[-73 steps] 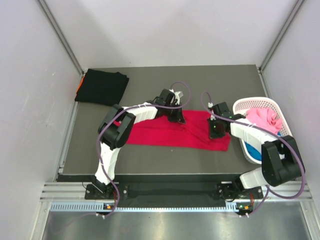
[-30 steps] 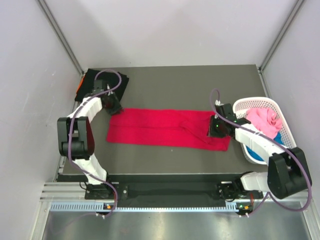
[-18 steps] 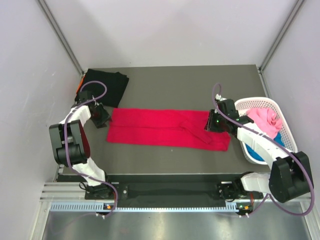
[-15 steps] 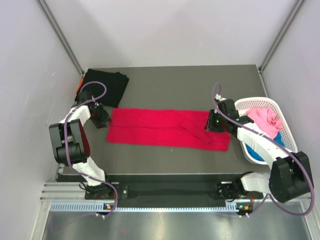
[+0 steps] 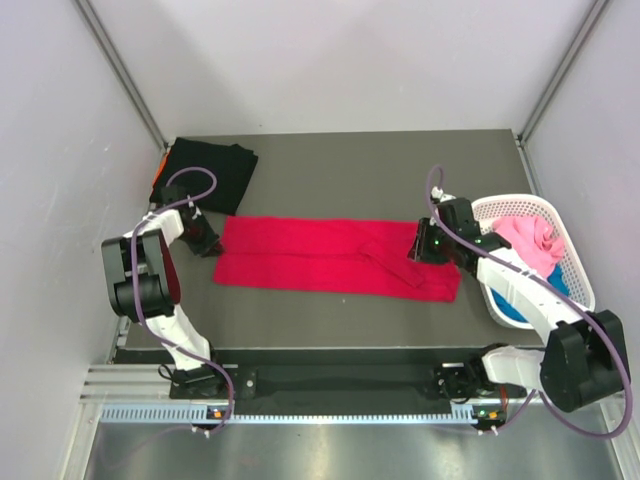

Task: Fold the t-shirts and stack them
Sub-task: Fold the tshirt

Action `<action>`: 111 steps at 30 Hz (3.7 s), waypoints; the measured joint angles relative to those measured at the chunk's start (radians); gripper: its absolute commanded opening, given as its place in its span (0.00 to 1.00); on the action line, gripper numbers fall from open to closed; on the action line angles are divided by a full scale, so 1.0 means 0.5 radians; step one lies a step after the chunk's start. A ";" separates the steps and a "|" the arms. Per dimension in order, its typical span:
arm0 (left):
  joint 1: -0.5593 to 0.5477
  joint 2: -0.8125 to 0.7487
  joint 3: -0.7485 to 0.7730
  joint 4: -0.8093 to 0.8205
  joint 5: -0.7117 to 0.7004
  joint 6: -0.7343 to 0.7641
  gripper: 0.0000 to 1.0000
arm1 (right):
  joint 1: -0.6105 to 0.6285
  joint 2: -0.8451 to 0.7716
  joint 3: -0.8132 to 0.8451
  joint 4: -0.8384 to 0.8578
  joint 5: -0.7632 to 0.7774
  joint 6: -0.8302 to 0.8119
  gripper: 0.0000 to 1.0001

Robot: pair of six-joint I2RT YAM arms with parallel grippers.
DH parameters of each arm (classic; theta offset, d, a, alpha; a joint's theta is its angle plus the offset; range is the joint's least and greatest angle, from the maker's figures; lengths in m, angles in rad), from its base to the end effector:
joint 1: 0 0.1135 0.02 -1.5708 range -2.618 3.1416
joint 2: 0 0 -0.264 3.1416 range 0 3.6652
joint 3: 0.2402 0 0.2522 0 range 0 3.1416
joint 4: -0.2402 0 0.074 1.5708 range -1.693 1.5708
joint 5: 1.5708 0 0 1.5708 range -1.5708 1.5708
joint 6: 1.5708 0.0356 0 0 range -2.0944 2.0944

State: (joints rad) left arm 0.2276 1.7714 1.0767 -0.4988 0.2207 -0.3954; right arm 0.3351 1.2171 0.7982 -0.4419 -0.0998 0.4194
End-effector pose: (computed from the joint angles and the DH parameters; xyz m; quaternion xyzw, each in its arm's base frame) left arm 0.3323 0.0690 0.1604 -0.2796 0.9356 -0.1234 0.1767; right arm 0.2331 0.0849 0.2333 0.0221 0.9364 0.1714 0.3055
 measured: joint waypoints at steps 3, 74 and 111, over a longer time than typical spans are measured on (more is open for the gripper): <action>0.000 0.027 0.021 -0.005 0.027 -0.007 0.00 | 0.000 -0.020 0.000 0.001 0.000 0.000 0.30; 0.430 -0.124 -0.143 0.057 0.185 -0.386 0.48 | -0.123 1.573 1.104 0.268 0.024 0.000 0.00; -0.372 -0.545 -0.270 0.094 0.646 -0.201 0.47 | -0.246 1.625 1.491 0.014 -0.365 -0.331 0.44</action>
State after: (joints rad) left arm 0.0414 1.4990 0.9417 -0.4519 0.5438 -0.4961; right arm 0.2123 2.0296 1.5436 -0.4351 -0.2825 0.2539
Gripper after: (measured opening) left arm 0.473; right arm 0.441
